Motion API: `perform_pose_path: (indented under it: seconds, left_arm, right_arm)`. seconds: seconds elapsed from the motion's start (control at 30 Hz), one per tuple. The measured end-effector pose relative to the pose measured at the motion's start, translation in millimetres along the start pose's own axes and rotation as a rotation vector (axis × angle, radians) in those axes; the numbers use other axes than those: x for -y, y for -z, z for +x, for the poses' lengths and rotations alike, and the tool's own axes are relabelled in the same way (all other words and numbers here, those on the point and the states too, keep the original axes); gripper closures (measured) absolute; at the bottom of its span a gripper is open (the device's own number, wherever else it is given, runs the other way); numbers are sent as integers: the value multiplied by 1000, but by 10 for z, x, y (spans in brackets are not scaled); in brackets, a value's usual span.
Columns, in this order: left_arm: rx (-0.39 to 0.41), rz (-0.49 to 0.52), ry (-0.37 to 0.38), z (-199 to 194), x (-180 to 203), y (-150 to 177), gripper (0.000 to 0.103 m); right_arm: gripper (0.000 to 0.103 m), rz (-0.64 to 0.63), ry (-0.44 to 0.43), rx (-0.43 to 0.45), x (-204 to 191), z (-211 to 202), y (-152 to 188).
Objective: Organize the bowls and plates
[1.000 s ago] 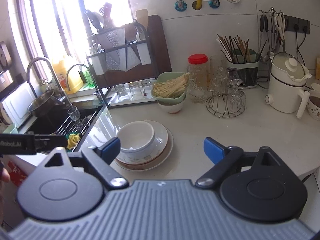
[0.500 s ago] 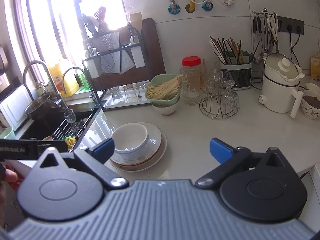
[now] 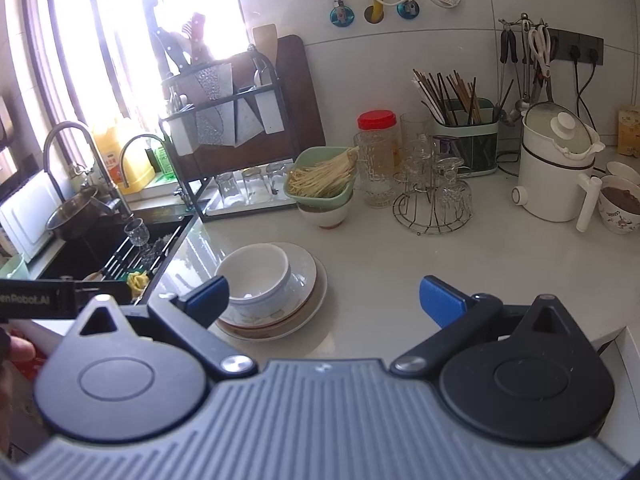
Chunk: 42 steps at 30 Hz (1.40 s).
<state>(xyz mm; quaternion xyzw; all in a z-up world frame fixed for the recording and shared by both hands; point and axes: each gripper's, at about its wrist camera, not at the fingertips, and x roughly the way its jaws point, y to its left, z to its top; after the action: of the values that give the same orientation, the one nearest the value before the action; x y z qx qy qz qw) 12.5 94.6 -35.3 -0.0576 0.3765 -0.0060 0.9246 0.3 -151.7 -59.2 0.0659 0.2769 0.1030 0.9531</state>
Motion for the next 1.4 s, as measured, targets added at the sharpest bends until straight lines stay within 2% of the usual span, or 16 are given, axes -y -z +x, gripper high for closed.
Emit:
perform_pose_path:
  seconds: [0.73,1.4]
  left_arm:
    - [-9,-43,-23,-77,-91,82,5]
    - [-1,-22,-15,-145,4,140,5]
  right_arm:
    - [0,-1,-14,-14,-94,4,35]
    - [0,11,-8,-8,-58,-61,83]
